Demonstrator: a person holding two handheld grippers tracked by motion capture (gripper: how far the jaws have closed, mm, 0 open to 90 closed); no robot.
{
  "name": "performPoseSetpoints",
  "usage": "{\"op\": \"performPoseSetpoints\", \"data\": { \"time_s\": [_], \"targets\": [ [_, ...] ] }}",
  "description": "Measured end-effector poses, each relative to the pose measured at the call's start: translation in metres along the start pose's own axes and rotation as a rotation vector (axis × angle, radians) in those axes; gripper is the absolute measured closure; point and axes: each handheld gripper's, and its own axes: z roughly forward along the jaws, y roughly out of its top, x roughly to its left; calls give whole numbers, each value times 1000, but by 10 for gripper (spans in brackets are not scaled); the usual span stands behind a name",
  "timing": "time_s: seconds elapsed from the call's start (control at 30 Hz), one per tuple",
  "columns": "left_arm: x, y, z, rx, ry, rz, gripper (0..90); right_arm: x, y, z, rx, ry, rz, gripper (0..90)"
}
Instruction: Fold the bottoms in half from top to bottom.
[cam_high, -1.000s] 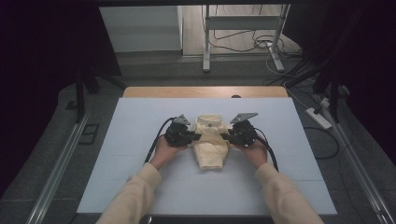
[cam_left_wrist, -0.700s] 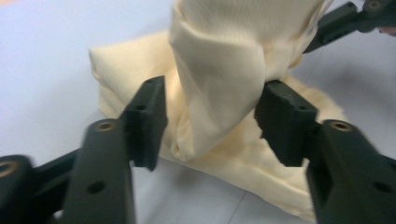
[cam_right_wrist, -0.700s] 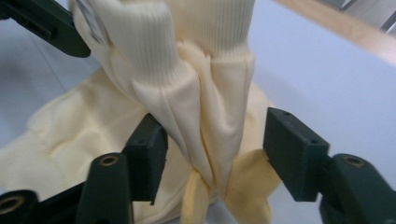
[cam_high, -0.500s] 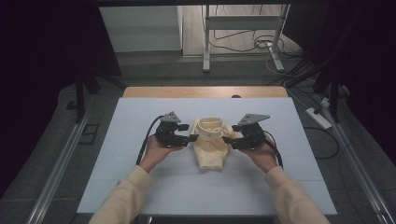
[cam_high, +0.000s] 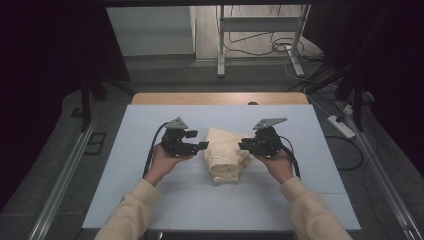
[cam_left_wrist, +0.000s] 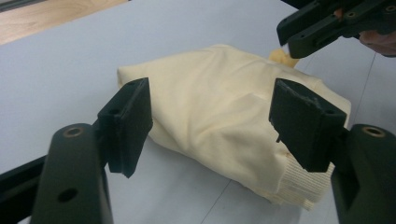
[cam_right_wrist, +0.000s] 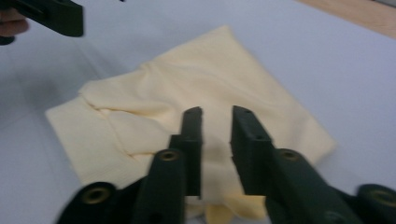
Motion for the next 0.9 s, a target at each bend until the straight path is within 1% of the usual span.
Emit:
{"op": "performPoseSetpoints", "data": {
  "time_s": [0.03,0.1,0.17,0.2,0.27,0.33,0.4,0.47,0.53,0.6,0.67,0.7,0.73,0.77,0.83,0.9],
  "targets": [
    [-1,0,1,5,-2,3,298,3,2,3,-1,15,-7,842],
    [-2,0,3,13,-2,10,295,12,5,10,13,44,-32,884],
    [-2,0,3,20,-2,12,294,23,8,16,32,61,-68,891],
    [-2,-1,3,20,-2,10,294,27,9,18,39,72,-79,891],
    [-2,-1,3,19,-2,8,293,35,10,21,49,88,-93,892],
    [-2,-2,2,21,-3,5,293,40,9,22,58,93,-105,891],
    [-2,-3,2,24,-9,2,295,43,5,23,76,98,-107,891],
    [-2,-4,1,26,-8,-3,295,45,-2,26,108,80,-127,891],
    [-2,-5,1,28,-10,-3,295,46,-12,30,130,74,-131,892],
    [-2,-5,1,30,-8,-3,295,46,-20,31,121,75,-122,893],
    [-2,-5,2,30,-9,-5,294,44,-29,32,96,72,-114,894],
    [-3,-5,2,30,-9,-6,294,43,-32,33,90,76,-102,894],
    [-3,-5,2,31,-11,-5,294,43,-34,34,84,78,-91,894],
    [-4,-5,1,30,-11,-4,294,44,-34,34,80,74,-91,894],
    [-5,-5,2,32,-12,-2,292,46,-34,34,81,64,-106,894],
    [-5,-5,2,34,-13,-1,289,45,-35,34,80,66,-101,894]
  ]
}}
